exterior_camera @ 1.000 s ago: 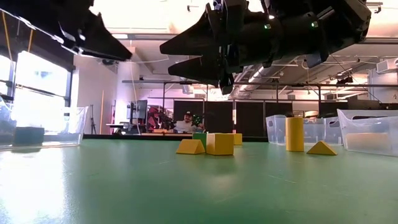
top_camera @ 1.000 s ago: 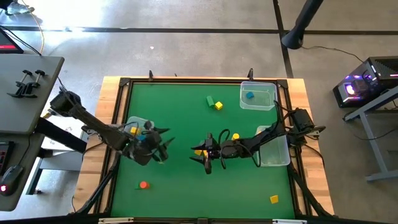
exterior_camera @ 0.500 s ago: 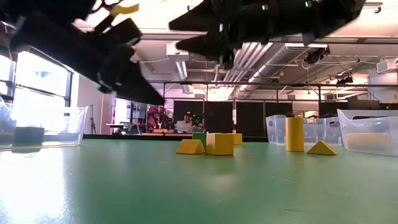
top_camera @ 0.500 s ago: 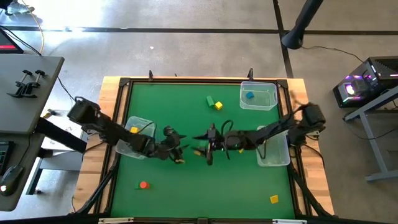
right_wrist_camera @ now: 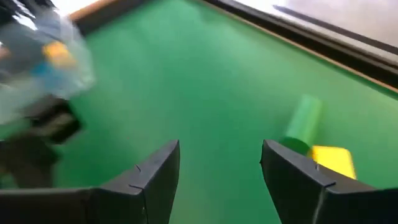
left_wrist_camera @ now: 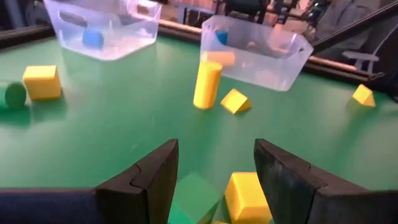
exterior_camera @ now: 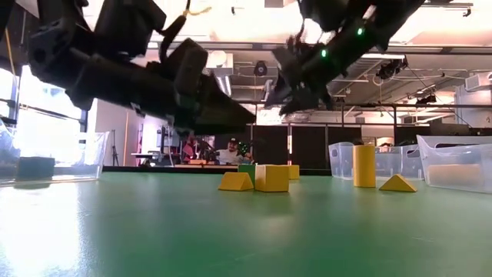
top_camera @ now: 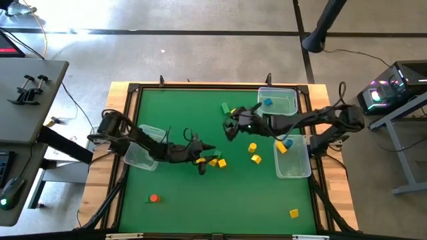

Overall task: Sort blocks by size
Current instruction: Put the green cylindrical block into the bottom right transparent bin

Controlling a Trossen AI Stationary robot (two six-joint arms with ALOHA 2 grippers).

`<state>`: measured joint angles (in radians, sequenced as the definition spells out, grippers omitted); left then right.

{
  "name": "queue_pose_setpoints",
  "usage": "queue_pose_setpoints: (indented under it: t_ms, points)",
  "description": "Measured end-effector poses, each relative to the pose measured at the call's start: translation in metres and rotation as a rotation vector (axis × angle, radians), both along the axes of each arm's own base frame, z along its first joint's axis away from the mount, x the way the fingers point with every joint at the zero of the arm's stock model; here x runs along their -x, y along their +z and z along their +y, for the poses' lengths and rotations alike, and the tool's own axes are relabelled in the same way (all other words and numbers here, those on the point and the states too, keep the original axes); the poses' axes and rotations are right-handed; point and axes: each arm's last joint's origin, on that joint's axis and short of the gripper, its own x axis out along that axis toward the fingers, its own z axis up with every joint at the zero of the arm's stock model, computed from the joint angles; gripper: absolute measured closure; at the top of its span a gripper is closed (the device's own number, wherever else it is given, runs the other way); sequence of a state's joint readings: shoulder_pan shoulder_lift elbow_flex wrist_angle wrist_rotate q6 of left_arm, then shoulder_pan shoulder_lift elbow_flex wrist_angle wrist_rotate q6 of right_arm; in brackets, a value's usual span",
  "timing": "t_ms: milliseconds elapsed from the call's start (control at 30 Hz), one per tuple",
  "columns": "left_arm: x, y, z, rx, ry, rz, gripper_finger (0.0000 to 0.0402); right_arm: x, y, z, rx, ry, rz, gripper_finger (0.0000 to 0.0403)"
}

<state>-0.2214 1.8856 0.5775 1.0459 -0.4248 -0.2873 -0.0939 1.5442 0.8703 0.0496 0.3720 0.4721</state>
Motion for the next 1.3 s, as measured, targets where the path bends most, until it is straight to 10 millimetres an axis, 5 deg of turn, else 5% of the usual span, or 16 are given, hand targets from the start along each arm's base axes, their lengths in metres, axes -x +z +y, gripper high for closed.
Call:
queue_pose_setpoints:
  t_ms: [333,900,1300]
  points:
    - [-0.002,-0.003,0.001,0.014,0.009,0.003,0.0207,-0.003,-0.031,-0.047,-0.090,-0.125,0.075,0.0187]
    - [-0.002,-0.003,0.001,0.015,0.001,0.007,0.0206,-0.063,-0.040,-0.086,-0.053,-0.119,0.332,0.0187]
    - [-0.002,-0.004,0.001,0.018,-0.012,0.012,0.0206,-0.063,-0.057,-0.111,-0.055,-0.205,0.377,0.0187]
